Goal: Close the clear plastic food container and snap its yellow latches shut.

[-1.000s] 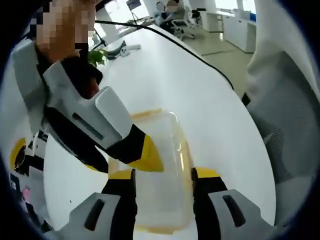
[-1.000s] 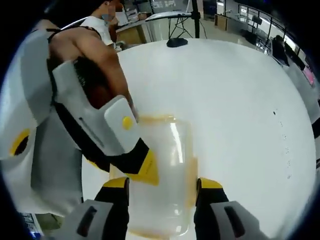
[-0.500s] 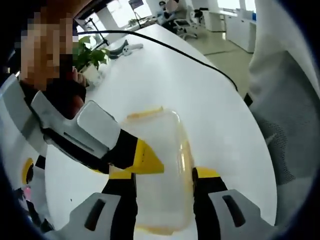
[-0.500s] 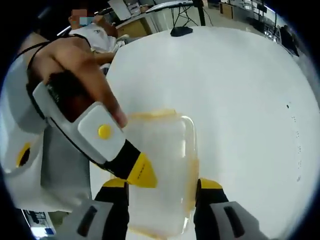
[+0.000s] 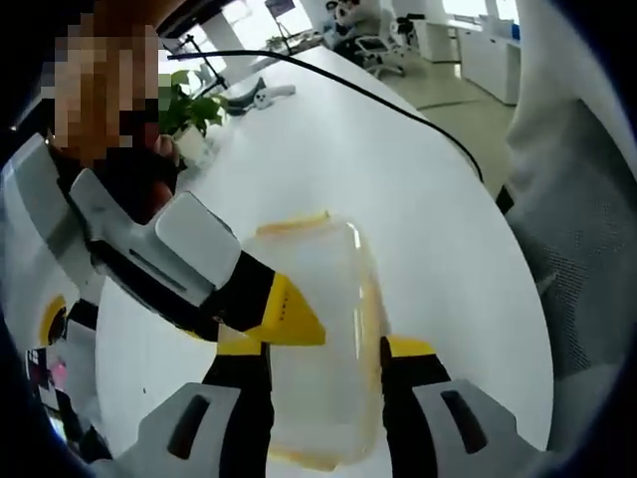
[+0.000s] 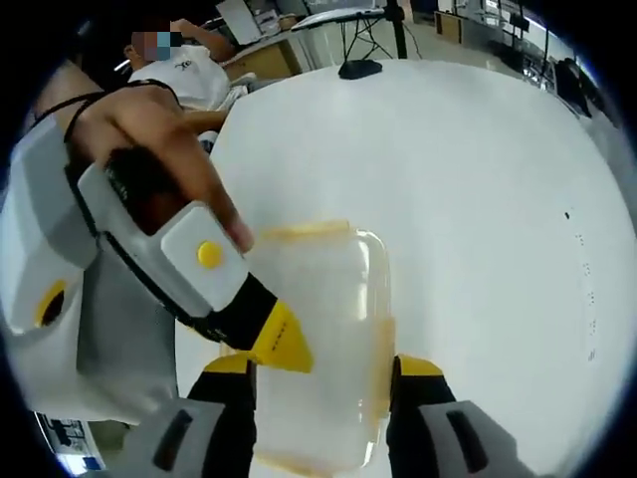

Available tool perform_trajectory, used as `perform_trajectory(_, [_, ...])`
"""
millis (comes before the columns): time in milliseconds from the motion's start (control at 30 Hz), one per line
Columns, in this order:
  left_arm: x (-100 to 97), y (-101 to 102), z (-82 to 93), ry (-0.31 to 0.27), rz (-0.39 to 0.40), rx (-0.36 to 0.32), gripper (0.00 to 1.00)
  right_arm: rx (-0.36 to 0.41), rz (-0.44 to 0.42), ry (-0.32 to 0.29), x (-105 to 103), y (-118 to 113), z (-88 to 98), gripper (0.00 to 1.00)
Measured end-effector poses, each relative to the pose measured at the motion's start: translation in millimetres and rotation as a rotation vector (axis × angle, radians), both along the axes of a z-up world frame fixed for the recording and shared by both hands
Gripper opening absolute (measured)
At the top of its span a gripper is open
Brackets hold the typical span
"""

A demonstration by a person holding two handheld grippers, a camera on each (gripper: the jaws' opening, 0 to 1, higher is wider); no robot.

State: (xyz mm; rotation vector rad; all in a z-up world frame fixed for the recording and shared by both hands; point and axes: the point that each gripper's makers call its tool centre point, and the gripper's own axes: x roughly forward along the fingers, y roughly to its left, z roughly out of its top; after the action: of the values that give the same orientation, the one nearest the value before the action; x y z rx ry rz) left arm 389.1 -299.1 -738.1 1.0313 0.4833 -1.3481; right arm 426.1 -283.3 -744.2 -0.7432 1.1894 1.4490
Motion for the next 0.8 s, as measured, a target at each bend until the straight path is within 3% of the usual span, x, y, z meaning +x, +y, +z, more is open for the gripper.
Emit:
perform_trajectory(167, [-1.5,1,2.0,0.008,-0.014,-0.021,0.41,0.063,-0.026,-0.01,0,0,2.5,0.52])
perform_trajectory(200, [-1.7,0,3.3,0.024,-0.003,-0.039,0.41,0.087,-0.078,-0.011,0,4,2.7,0.53])
perform_trajectory(300, [-1.7,-4,9.5,0.148,0.076,-0.104,0.4,0.121,-0.088,-0.052,0,2,5.8,0.53])
perform_trajectory(400, [1.2,-3,11.0,0.147,0.062,-0.099,0.41,0.119,-0.036,-0.143,5,-5,11.3,0.5])
perform_trajectory(500, [0.5,0,12.4,0.164,0.078,-0.094,0.44,0.145,-0.048,-0.155,2,-10,19.9,0.57])
perform_trajectory(667, [7.3,-1,26.8,0.185,0.097,-0.123,0.49,0.181,-0.067,-0.213,2,-20,24.4,0.58])
perform_trajectory(800, [15.7,10,33.3,0.219,0.079,-0.09,0.55,0.198,-0.073,-0.207,-10,-31,24.9,0.64])
